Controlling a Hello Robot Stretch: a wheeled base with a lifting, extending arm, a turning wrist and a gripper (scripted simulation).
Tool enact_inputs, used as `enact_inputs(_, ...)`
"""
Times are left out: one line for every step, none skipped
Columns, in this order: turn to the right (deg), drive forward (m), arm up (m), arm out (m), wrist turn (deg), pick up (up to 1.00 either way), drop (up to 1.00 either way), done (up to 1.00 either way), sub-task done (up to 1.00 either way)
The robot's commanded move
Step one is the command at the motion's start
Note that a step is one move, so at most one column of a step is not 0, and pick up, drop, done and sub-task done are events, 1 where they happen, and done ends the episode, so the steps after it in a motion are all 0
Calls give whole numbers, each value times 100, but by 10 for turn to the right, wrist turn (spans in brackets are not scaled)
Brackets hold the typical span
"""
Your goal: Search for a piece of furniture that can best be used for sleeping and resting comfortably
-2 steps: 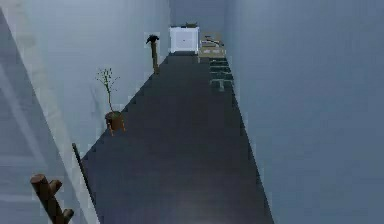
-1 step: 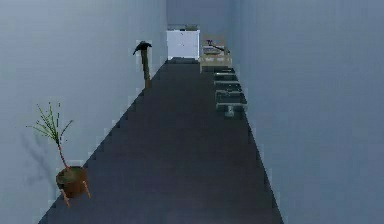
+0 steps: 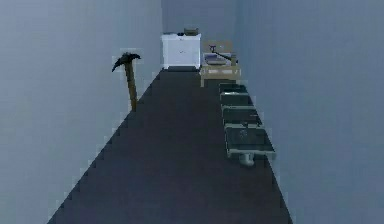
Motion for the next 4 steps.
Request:
enact_inputs(0, 100, 0, 0, 0, 0, 0, 0, 0)
enact_inputs(0, 30, 0, 0, 0, 0, 0, 0, 0)
enact_inputs(60, 0, 0, 0, 0, 0, 0, 0, 0)
enact_inputs(0, 100, 0, 0, 0, 0, 0, 0, 0)
